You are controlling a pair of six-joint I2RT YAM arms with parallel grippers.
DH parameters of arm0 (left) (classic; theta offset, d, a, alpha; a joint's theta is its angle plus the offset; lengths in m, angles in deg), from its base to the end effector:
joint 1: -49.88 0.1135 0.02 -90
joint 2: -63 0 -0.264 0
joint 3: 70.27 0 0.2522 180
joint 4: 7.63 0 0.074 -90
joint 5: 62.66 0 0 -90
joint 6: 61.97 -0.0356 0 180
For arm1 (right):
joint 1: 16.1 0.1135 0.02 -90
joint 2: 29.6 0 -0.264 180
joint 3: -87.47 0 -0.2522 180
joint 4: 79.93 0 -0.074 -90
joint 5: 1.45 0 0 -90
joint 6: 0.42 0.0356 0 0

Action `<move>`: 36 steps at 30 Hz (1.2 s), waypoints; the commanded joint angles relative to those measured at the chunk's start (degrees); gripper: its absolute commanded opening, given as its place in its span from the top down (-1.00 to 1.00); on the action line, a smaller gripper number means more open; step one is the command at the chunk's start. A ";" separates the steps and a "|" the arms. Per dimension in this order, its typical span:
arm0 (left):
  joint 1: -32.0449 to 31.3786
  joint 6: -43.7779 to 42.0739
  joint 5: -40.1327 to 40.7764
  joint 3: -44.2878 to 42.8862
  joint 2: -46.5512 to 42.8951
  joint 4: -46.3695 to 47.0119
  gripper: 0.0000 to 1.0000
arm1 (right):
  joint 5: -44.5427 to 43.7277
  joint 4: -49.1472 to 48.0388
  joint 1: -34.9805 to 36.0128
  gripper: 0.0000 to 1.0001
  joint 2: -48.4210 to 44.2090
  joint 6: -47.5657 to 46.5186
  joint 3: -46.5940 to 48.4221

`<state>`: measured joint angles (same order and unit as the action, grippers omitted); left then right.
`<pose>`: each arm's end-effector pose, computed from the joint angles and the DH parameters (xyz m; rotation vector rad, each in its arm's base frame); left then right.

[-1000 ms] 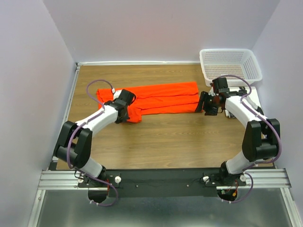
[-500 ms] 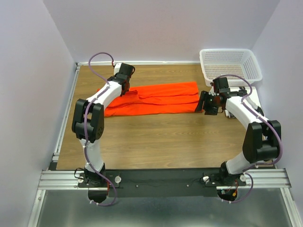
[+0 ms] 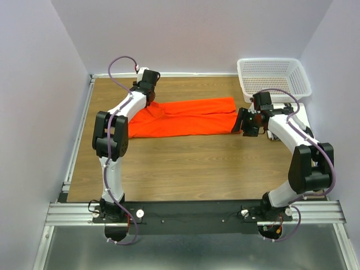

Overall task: Fold and stack the t-shirts
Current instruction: Fold the tshirt

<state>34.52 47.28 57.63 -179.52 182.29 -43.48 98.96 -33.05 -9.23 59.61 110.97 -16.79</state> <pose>0.4584 -0.1073 0.2246 -0.3221 2.2347 0.3095 0.3125 0.0441 0.2240 0.2720 2.6415 0.4060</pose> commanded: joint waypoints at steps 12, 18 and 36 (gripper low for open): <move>6.37 8.43 -4.68 13.34 -18.54 -1.55 -0.43 | 1.26 -9.73 -0.89 -0.25 5.27 7.60 1.40; 17.78 13.71 -15.75 37.71 -37.42 3.53 -0.64 | 5.83 -20.09 -5.72 -0.33 4.75 17.70 -6.93; 27.13 22.32 -32.92 57.86 -37.99 19.80 -0.72 | 5.84 -35.76 -6.61 -0.57 4.39 30.81 -16.97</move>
<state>61.45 67.01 26.59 -120.79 142.27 -28.64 103.71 -64.06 -15.85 63.50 138.18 -32.51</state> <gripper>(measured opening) 0.859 0.786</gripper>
